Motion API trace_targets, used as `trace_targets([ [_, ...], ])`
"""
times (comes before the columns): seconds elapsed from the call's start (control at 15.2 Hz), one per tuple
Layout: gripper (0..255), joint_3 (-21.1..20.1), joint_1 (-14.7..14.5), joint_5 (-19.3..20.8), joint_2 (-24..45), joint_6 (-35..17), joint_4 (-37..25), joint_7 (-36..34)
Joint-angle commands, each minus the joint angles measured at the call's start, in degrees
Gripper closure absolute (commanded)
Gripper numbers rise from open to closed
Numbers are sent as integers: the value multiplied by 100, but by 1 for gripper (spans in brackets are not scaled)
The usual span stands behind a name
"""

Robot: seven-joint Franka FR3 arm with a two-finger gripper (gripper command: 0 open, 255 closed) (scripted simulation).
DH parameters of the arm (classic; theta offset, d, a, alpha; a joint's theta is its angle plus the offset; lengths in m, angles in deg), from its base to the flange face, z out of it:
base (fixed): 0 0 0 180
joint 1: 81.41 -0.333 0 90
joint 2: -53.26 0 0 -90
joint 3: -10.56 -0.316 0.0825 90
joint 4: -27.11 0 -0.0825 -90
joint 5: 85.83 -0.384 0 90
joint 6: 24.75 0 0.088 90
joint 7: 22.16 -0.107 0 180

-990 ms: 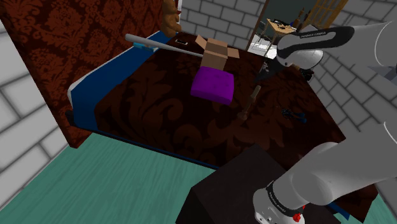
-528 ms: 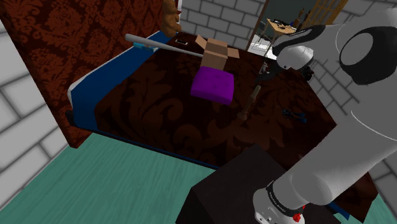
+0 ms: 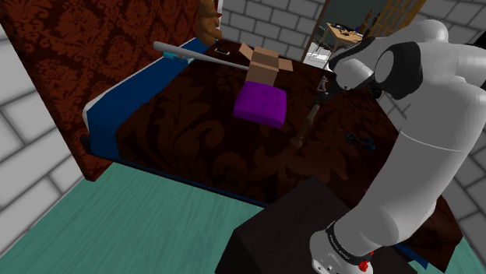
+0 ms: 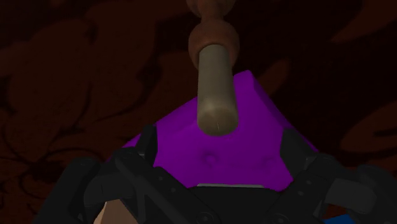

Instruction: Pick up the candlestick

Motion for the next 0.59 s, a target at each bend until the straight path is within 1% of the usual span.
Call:
trace_targets([
  [0.0, 0, -60, 53, -134, 103, -81, 18, 111],
  [0.2, 0, -171, 135, -359, 268, -237, 75, 300],
  [0.33, 0, -171, 135, -359, 267, -237, 76, 300],
  [0.4, 255, -175, 133, -359, 278, -232, 58, 288],
  [0.53, 255, -174, 136, -358, 280, -227, 53, 289],
])
